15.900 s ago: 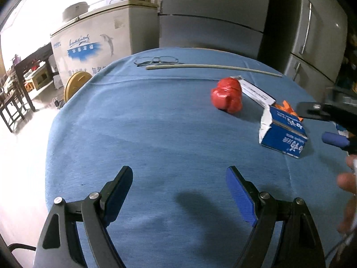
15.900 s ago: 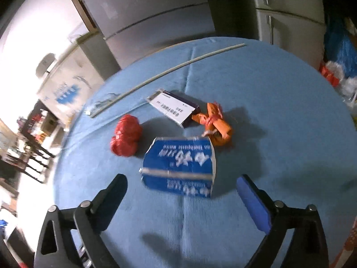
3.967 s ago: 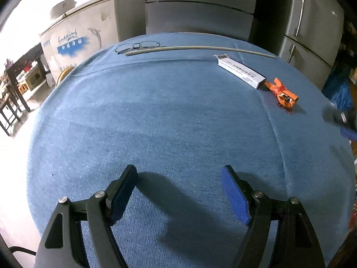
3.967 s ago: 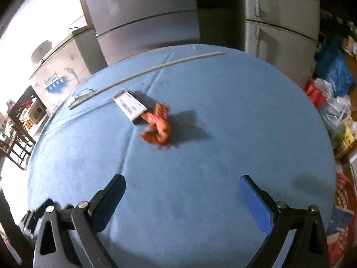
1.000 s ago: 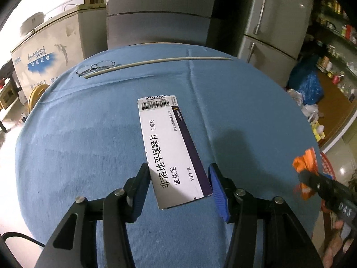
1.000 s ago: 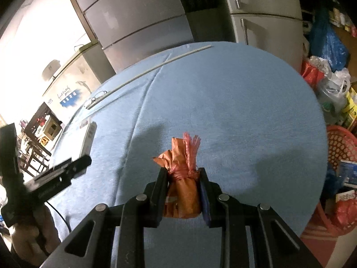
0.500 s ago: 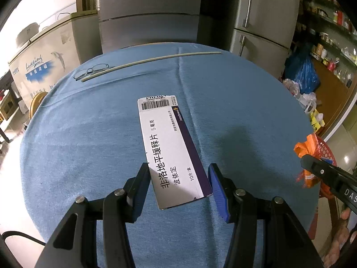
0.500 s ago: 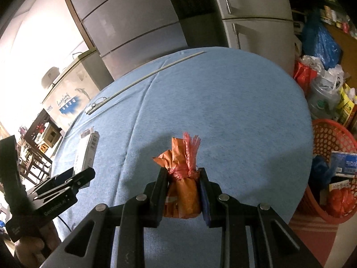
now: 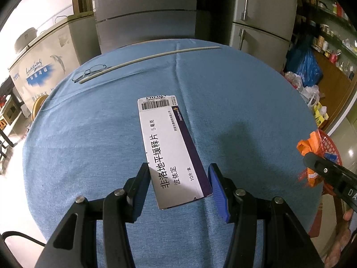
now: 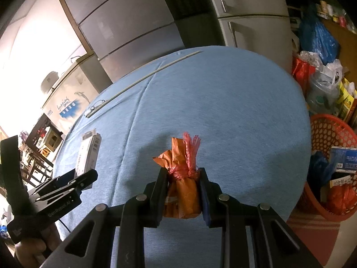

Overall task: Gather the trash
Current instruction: 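Carry the orange wrapper and white box over the red basket with both tools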

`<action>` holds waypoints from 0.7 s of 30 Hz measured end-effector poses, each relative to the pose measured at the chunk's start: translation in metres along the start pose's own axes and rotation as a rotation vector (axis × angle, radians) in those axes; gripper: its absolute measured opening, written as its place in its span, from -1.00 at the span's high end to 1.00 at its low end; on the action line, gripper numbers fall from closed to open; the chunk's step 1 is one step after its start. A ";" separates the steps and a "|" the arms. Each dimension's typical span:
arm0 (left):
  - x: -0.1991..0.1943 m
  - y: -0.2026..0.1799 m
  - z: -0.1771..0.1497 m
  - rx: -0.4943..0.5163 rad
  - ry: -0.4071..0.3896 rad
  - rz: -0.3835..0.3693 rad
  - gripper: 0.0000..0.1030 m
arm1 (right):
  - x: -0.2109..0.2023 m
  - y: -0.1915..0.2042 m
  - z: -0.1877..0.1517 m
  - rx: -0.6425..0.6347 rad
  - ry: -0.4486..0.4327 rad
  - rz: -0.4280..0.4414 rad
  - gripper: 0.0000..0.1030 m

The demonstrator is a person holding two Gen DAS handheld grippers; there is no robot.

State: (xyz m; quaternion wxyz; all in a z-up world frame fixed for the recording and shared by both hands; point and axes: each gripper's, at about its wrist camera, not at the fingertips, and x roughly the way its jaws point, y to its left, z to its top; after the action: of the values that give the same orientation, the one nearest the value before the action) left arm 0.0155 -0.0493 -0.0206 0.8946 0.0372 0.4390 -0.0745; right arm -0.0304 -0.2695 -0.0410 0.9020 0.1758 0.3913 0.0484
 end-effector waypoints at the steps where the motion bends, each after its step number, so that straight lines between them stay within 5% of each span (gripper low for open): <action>1: 0.000 -0.001 0.000 0.003 0.000 0.001 -0.06 | 0.000 -0.001 0.000 0.003 0.000 0.001 0.45; 13: -0.008 -0.027 0.004 0.054 -0.021 -0.041 -0.06 | -0.013 -0.020 0.000 0.056 -0.036 -0.028 0.45; 21: -0.012 -0.066 0.006 0.128 -0.032 -0.099 -0.06 | -0.036 -0.069 -0.005 0.154 -0.078 -0.100 0.45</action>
State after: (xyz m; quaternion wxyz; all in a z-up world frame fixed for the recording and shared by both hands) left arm 0.0019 -0.1140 -0.0070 0.8926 0.0715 0.4201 -0.1470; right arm -0.0617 -0.3409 -0.0439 0.9017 0.2268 0.3666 -0.0337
